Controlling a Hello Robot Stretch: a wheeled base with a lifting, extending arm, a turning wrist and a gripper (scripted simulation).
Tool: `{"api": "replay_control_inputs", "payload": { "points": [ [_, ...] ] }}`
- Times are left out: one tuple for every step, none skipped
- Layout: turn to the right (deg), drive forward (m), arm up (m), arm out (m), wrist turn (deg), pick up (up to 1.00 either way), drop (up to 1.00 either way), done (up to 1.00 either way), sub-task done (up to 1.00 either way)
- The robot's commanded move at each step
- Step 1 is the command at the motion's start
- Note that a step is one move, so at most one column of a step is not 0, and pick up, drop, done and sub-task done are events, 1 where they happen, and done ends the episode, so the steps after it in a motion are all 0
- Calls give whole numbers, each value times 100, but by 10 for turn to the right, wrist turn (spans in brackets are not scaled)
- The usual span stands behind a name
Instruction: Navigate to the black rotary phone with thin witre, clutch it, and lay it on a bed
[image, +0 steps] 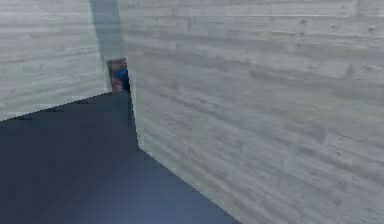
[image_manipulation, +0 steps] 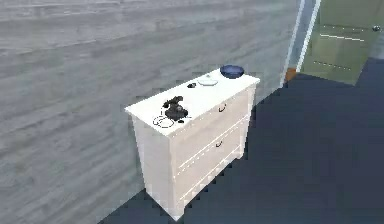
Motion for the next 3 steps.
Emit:
{"api": "replay_control_inputs", "payload": {
  "points": [
    [450,0,0,0,0,0,0,0,0],
    [450,0,0,0,0,0,0,0,0],
    [120,0,0,0,0,0,0,0,0]
  ]
}}
